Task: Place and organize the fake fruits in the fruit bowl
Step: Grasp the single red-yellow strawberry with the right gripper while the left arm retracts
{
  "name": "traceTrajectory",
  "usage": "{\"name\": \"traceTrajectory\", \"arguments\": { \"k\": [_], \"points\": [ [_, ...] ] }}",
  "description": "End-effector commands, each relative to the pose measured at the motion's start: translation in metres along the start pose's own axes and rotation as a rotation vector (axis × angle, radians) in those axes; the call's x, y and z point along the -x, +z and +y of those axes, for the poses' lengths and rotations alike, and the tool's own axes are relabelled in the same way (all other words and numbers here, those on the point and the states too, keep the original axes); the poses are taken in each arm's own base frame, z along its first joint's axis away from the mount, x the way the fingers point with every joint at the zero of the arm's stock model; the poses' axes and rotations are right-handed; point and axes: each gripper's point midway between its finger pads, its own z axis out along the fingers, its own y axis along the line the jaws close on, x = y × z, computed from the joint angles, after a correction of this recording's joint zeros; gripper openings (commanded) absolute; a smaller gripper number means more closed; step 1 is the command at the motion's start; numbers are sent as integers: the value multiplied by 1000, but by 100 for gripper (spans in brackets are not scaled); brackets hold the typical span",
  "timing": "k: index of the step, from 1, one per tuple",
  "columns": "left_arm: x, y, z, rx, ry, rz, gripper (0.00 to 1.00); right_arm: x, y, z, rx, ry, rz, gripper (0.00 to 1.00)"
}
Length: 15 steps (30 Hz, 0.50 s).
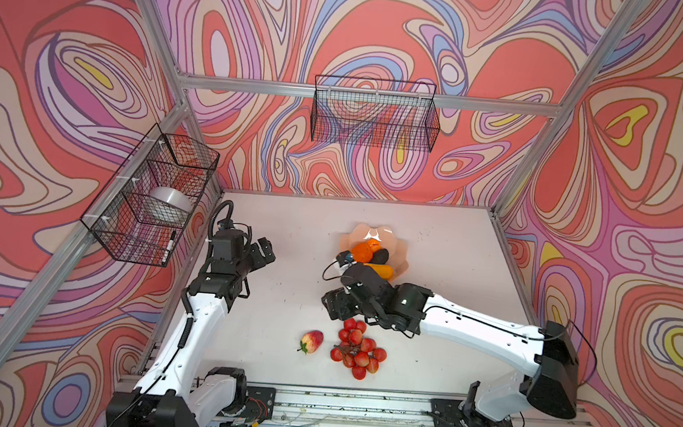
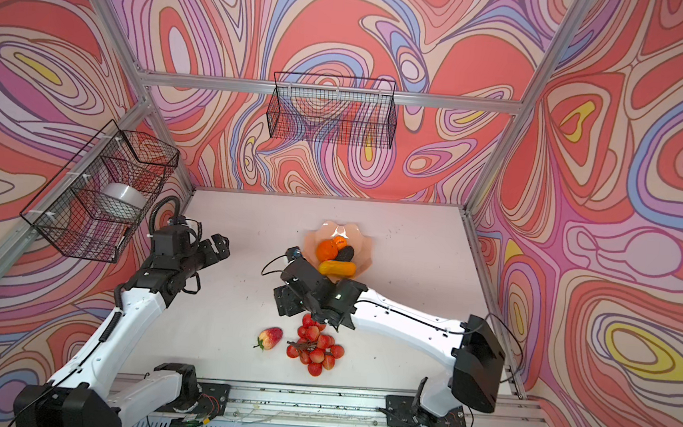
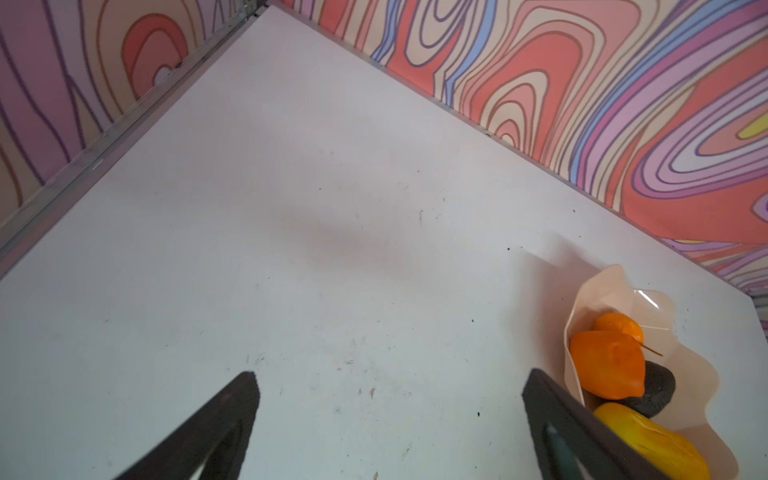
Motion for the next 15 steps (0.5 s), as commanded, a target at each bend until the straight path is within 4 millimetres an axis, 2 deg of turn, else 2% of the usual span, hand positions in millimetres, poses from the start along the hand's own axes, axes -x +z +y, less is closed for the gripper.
{"name": "traceTrajectory", "arguments": {
  "k": [1,4,8,14,15],
  "points": [
    [-4,-2,-5,-25,-47,65,100,-24,15,27,66,-290,80,85],
    [-3,5,-5,-49,-84,100,100,-39,22,37,124,-473,102,86],
    [-3,9,-6,-130,-169,122,100,-45,24,40,173,-643,77,89],
    [-7,6,-18,-217,-172,135,100,-68,39,47,256,-820,179,89],
    [-2,5,-22,-240,-164,115,100,-72,43,50,276,-830,200,89]
  ]
}}
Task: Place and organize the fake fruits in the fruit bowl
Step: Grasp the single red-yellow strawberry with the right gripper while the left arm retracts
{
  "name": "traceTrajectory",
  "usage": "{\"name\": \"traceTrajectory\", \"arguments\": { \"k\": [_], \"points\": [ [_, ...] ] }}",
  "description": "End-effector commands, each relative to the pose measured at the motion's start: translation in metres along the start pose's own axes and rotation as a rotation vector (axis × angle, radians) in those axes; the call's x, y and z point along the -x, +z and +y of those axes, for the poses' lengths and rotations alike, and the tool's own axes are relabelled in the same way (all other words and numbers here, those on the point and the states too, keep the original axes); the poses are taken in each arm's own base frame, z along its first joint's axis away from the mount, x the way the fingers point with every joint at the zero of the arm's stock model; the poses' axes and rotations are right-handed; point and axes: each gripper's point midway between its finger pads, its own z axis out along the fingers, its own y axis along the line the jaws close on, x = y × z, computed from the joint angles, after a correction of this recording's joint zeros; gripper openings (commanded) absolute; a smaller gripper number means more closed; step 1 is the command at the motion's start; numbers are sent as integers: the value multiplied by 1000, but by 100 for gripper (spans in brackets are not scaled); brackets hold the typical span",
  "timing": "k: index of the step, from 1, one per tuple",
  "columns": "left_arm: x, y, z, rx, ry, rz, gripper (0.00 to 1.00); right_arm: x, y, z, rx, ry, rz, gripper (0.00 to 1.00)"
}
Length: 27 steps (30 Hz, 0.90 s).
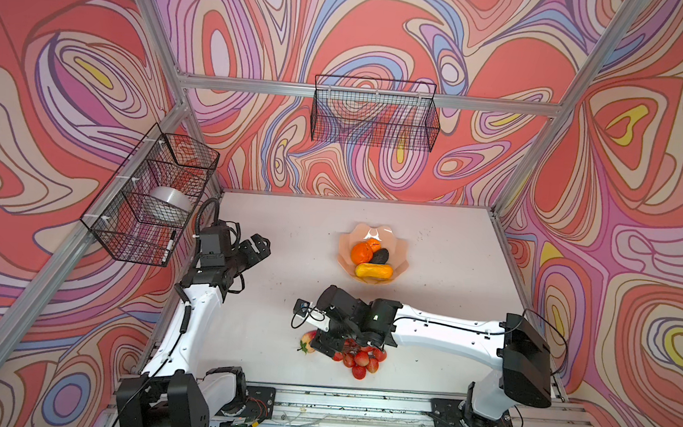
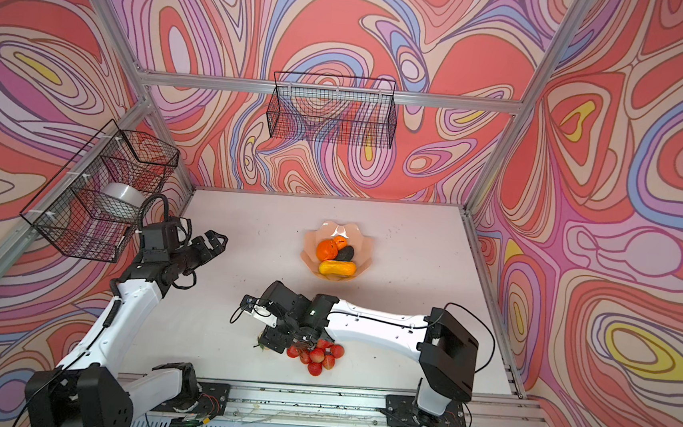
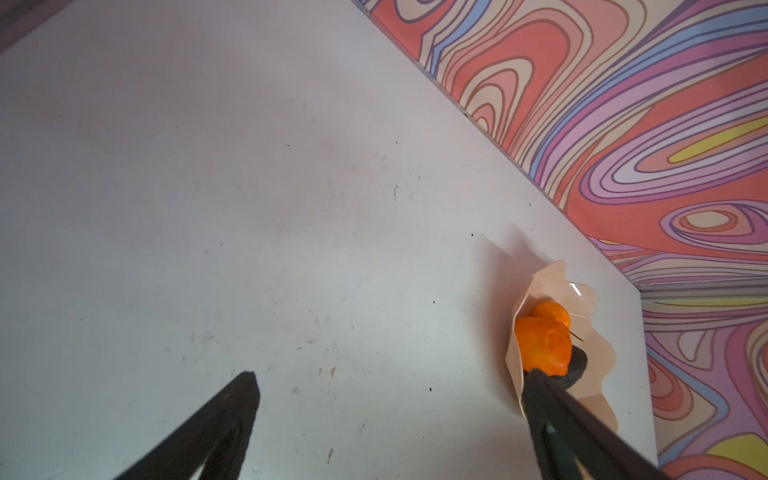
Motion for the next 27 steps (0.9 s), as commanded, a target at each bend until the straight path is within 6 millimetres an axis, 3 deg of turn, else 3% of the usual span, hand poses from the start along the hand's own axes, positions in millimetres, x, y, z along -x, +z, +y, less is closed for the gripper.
{"name": "traceTrajectory", "arguments": {
  "k": [1,7,15,20,23,27],
  "points": [
    [2,-4,-17,-97,-1,-9,100,-3,14,17,110,-140,44,89],
    [6,-8,-21,-107,11,-20,100,-14,51,17,133,-183,131,88],
    [8,-10,-18,-88,21,-28,100,-25,83,15,133,-187,177,85],
    [9,-11,-18,-89,24,-34,99,-26,100,12,122,-169,195,78],
    [8,-10,-17,-88,21,-29,99,-19,106,5,83,-143,178,68],
    [7,-10,-16,-87,17,-28,99,-18,112,-4,39,-112,200,44]
  ]
}}
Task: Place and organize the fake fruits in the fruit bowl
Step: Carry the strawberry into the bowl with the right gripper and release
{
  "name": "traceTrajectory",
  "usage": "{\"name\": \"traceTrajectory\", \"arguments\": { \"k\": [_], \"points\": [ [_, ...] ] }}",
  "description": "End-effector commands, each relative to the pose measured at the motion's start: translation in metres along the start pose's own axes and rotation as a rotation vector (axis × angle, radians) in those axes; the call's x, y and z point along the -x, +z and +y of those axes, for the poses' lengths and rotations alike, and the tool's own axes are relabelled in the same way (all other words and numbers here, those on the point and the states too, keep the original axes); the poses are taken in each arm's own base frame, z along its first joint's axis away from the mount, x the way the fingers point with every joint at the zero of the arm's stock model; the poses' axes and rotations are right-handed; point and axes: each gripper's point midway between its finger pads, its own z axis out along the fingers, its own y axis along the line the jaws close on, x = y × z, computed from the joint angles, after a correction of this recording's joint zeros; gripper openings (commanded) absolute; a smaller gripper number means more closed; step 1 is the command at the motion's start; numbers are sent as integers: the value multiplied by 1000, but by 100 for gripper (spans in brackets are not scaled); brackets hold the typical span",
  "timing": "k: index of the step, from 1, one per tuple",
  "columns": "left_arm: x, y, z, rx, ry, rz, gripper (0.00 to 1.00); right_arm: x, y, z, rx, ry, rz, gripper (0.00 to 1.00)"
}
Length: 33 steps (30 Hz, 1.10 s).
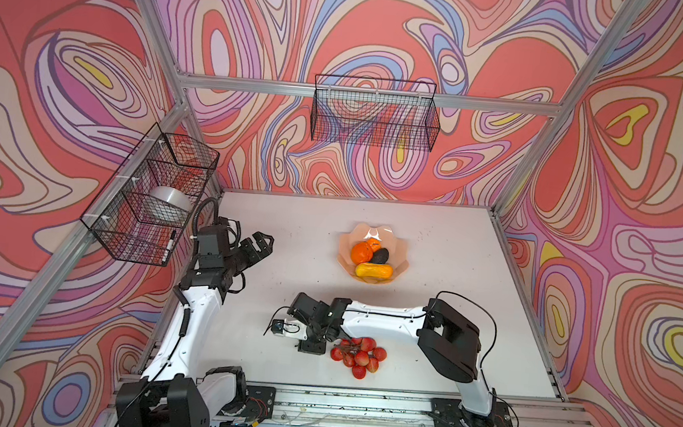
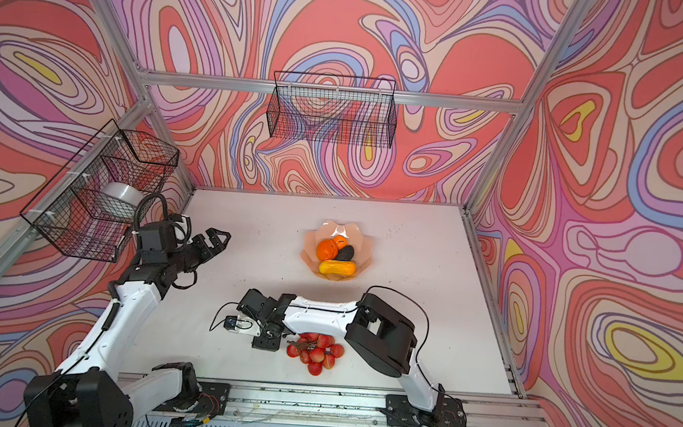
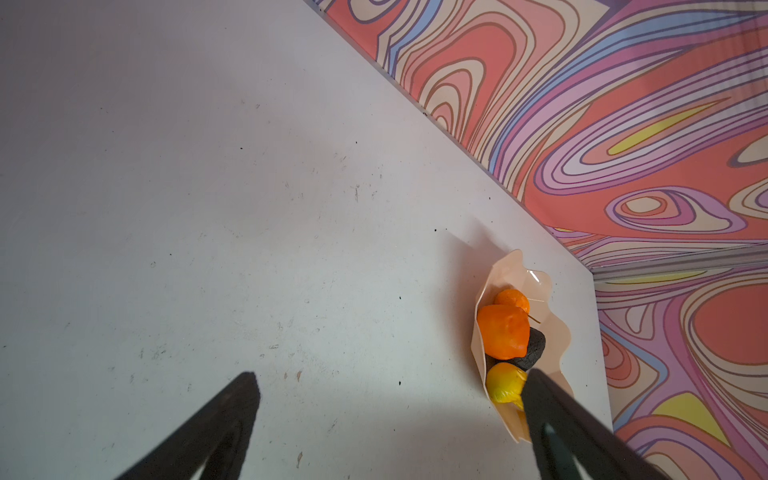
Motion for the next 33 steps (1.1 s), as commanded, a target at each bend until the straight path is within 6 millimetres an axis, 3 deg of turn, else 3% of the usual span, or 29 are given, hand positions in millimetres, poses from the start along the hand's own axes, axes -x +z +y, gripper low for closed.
{"name": "traceTrajectory", "arguments": {
  "k": [1,3,6,9,12,16,18,22,30,31,33],
  "points": [
    [4,-4,-2,-9,6,-19,99,4,5,-13,-48,45,2,41],
    [3,-4,-1,-9,2,-19,99,8,1,-18,-57,82,-19,35],
    [4,-5,-1,-9,-1,-21,99,20,-22,-39,-90,181,-94,29],
    [4,-5,-3,-19,3,-20,98,36,-67,-74,-151,331,-235,25],
    [4,-7,-4,-28,10,-22,98,36,-118,-121,-211,549,-376,24],
    [3,-7,-7,-48,11,-22,97,0,-177,-179,-269,819,-514,24],
    [2,-6,-9,-65,6,-18,97,-31,-191,-203,-344,926,-502,25],
    [1,-4,-15,-109,6,-13,95,-95,-197,-239,-462,1097,-417,25],
    [-4,-6,-24,-161,21,5,93,-163,-195,-287,-545,1263,-351,26],
    [-5,-8,-26,-170,25,7,93,-175,-181,-292,-537,1288,-322,26],
    [-8,-9,-29,-194,30,13,92,-186,-171,-298,-542,1306,-305,26]
  ]
}}
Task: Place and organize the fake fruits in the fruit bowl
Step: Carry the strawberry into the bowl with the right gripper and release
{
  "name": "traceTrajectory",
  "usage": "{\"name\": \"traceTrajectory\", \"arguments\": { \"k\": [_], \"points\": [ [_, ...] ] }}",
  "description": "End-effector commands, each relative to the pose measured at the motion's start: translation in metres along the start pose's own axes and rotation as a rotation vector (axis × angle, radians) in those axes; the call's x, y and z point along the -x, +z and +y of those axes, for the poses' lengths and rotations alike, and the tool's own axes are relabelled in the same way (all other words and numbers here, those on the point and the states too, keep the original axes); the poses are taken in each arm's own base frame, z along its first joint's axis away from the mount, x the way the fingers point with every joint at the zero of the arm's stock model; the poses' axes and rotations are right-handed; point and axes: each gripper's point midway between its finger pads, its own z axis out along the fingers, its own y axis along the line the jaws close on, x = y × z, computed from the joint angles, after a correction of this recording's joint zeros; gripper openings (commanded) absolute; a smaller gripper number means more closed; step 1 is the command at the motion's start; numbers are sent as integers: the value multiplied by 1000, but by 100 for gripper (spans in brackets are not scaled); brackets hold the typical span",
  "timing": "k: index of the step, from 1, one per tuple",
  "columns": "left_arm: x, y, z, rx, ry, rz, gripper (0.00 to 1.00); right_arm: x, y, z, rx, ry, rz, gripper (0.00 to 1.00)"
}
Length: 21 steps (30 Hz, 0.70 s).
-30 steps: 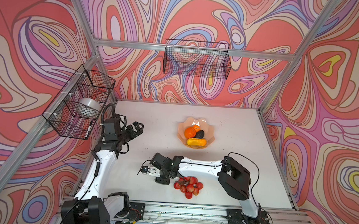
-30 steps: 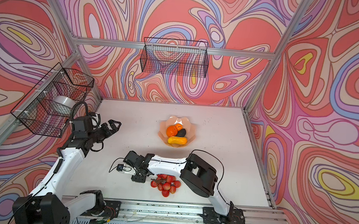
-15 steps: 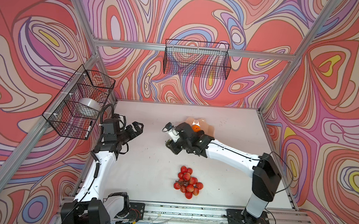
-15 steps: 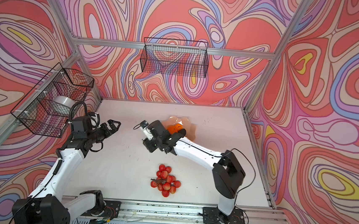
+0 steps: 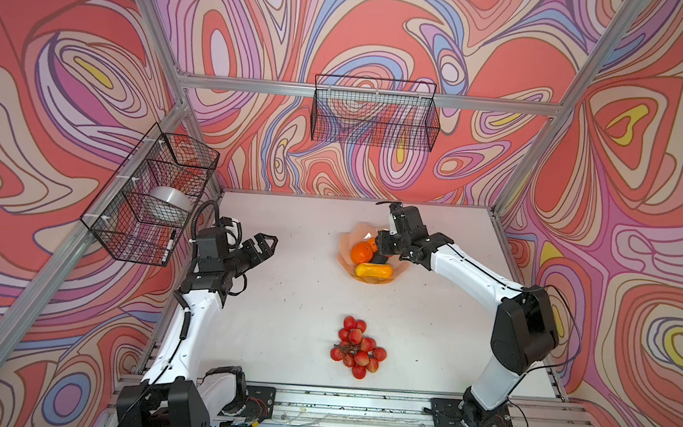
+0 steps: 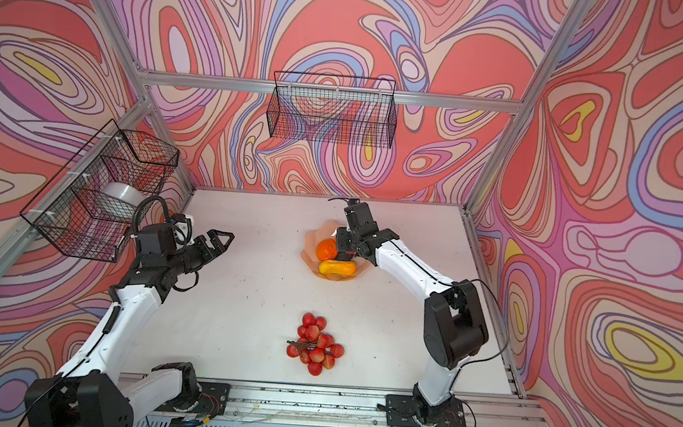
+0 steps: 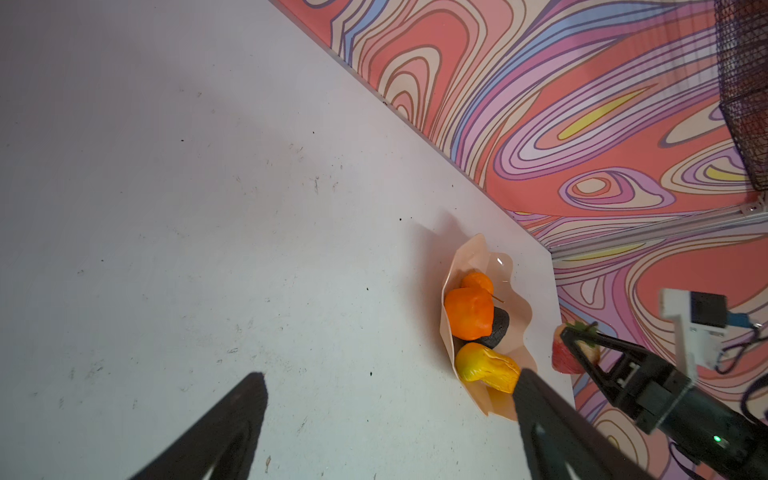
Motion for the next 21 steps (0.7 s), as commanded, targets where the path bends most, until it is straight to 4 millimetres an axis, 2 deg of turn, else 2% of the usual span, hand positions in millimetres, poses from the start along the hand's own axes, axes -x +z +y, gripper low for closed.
{"name": "traceTrajectory", "arguments": {
  "k": [1,5,8,14,16,21],
  "points": [
    [-1,-5,-15,-79,27,-7,92,-6,19,-19,-46,35,29,26],
    [-11,-5,-24,-107,53,15,90,-14,38,-32,-79,45,53,26],
    [-30,-5,-31,-121,72,47,89,-20,50,-44,-97,77,69,26],
    [-71,-18,-46,-152,96,73,88,-21,59,-54,-101,125,69,31],
    [-85,-25,-50,-158,111,80,88,-22,61,-56,-104,137,73,36],
    [-122,-35,-53,-163,177,128,88,-17,60,-55,-92,159,66,60]
  ]
}}
